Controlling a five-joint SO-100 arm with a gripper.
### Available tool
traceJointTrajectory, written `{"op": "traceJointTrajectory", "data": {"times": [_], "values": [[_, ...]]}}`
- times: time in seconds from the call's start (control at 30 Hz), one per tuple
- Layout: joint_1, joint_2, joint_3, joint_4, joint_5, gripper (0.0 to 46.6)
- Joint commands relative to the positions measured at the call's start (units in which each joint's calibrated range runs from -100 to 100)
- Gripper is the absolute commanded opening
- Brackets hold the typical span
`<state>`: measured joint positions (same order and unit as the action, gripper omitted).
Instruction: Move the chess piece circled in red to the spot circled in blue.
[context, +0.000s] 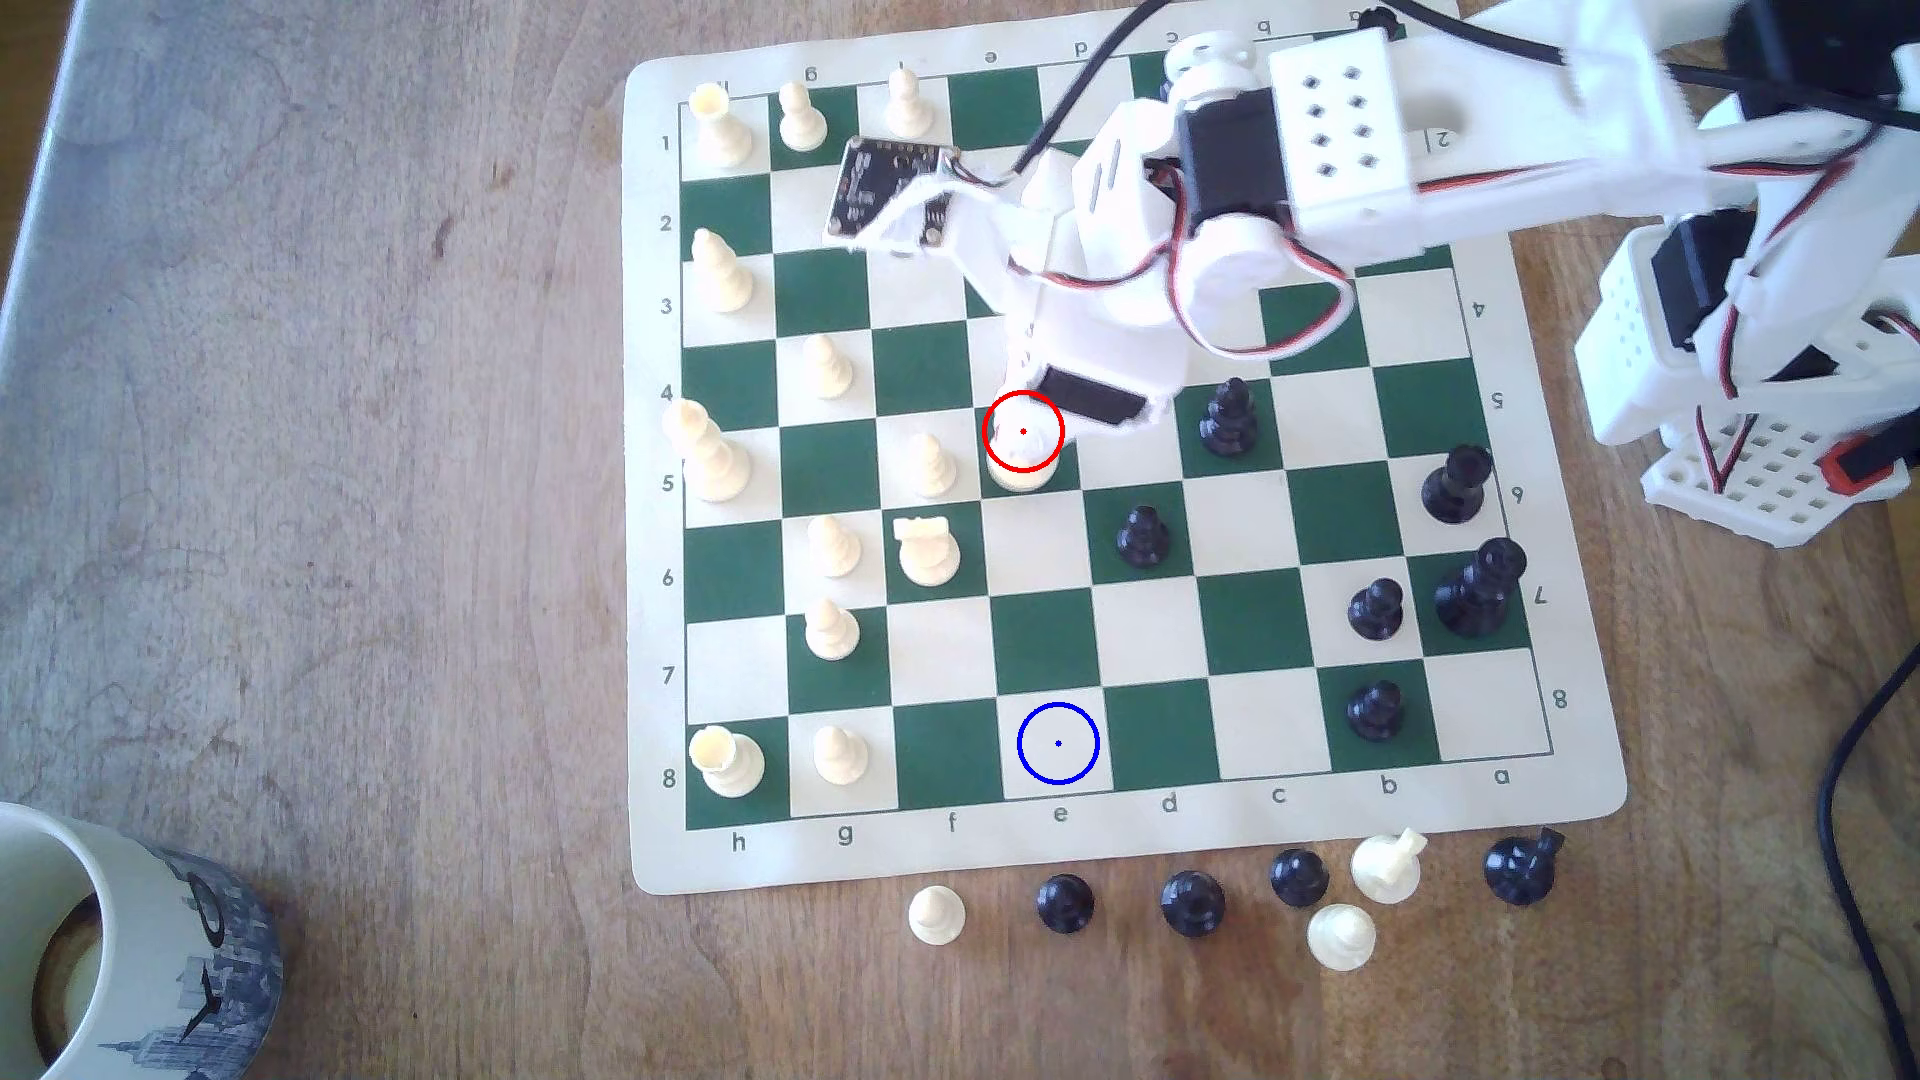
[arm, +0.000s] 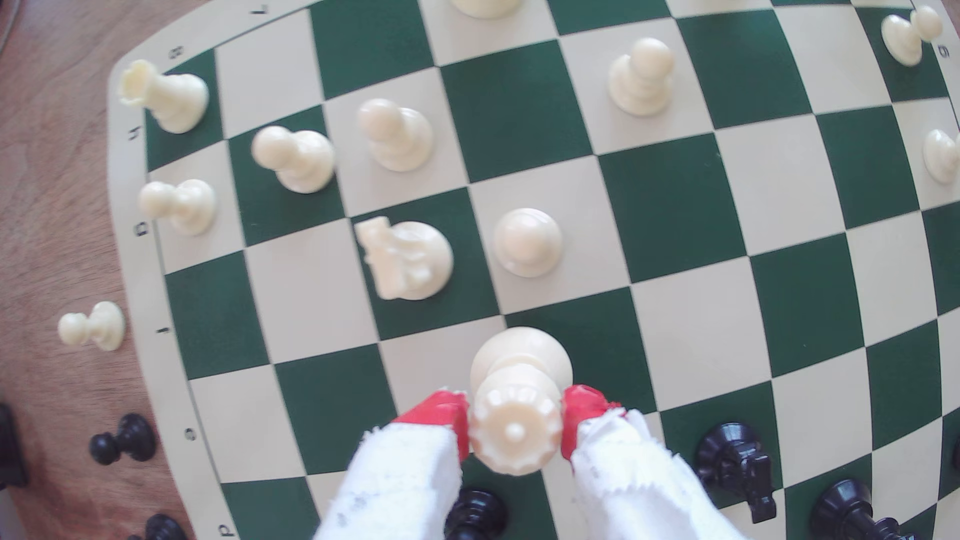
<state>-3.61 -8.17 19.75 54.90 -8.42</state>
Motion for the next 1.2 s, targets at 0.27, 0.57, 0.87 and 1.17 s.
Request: {"op": "traceJointTrajectory", "data": {"times": [0.27, 0.57, 0.87, 1.17], "values": [[-13.3, -3.7, -7.5, 0.5, -0.3, 0.3], [-17.2, 5.6, -13.9, -0.7, -0.3, 0.3], [-17.8, 10.3, -15.3, -1.3, -0.1, 0.3], [-17.9, 12.4, -16.6, -2.1, 0.0, 0.2]]}}
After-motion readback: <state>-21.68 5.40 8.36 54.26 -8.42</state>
